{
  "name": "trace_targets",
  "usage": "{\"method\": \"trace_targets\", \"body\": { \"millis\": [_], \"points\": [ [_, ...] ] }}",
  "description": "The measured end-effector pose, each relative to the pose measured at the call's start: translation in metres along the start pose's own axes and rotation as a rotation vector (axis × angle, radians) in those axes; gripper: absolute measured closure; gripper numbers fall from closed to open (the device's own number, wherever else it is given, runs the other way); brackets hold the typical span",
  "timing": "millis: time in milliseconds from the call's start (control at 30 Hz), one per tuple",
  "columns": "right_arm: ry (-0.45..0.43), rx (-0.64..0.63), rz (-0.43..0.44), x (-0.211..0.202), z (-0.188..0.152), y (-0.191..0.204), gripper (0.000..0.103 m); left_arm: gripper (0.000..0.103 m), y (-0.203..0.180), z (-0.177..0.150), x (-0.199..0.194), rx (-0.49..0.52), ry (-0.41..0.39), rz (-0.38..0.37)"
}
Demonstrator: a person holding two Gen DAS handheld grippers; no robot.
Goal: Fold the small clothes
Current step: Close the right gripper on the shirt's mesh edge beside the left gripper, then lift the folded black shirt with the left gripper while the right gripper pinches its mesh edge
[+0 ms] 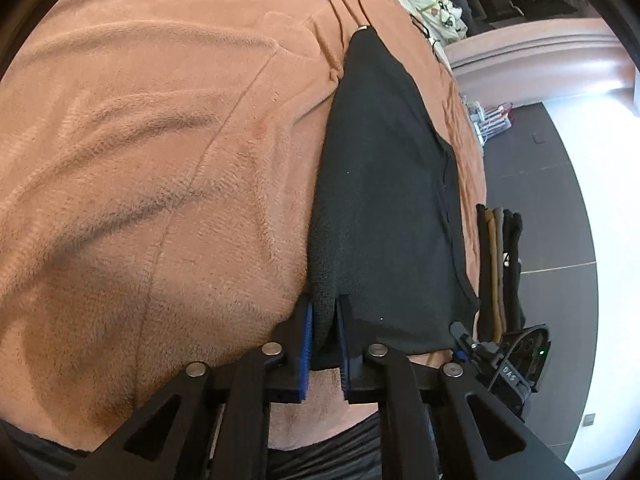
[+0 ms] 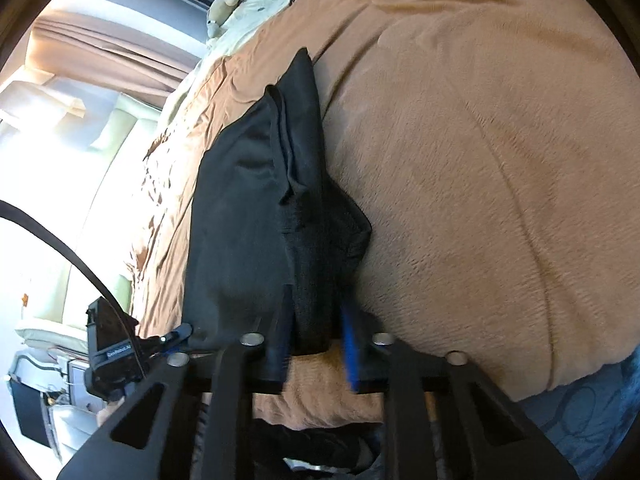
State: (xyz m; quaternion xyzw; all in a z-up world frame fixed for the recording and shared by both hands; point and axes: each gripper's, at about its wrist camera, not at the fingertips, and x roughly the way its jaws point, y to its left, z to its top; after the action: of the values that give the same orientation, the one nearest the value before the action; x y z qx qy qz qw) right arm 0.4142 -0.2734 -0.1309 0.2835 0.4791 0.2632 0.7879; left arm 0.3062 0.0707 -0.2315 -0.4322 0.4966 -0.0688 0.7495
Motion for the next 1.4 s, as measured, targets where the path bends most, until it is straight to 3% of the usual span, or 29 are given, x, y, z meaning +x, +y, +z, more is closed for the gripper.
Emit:
{"method": "trace_targets", "body": {
  "millis": [267,733,833,900,967,1033,1100,1267,1400],
  "points": [
    [-0.011,-0.051,0.006,-0.004,-0.003,0.016,0.095,0.097,-0.005,-0.001,-0.02,0.024,-0.015,-0.009],
    [0.062,-0.099,0.004,0.004,-0.02,0.034,0.095,0.097,0.008,-0.008,-0.045,0.043,0.012,0.017],
    [0.071,-0.118,-0.039,0.005,-0.017,0.038,0.09,0.096,0.007,-0.007,-0.043,0.056,0.025,0.052],
    [0.065,-0.128,-0.073,0.001,-0.013,0.038,0.082,0.095,0.008,-0.005,-0.047,0.064,0.009,0.081],
    [0.041,-0.138,-0.097,-0.005,-0.011,0.041,0.051,0.085,0.01,-0.002,-0.051,0.063,0.001,0.079],
    [0.006,-0.144,-0.101,-0.013,-0.007,0.042,0.041,0.061,0.011,0.002,-0.056,0.071,-0.02,0.076],
    [-0.016,-0.161,-0.109,-0.019,0.0,0.044,0.041,0.056,0.01,0.008,-0.058,0.084,-0.038,0.082],
    [-0.029,-0.174,-0.102,-0.015,0.021,0.044,0.041,0.056,0.005,0.023,-0.052,0.108,-0.039,0.072],
    [-0.034,-0.195,-0.098,-0.007,0.019,0.042,0.041,0.056,0.002,0.037,-0.042,0.121,-0.035,0.066]
  ]
}}
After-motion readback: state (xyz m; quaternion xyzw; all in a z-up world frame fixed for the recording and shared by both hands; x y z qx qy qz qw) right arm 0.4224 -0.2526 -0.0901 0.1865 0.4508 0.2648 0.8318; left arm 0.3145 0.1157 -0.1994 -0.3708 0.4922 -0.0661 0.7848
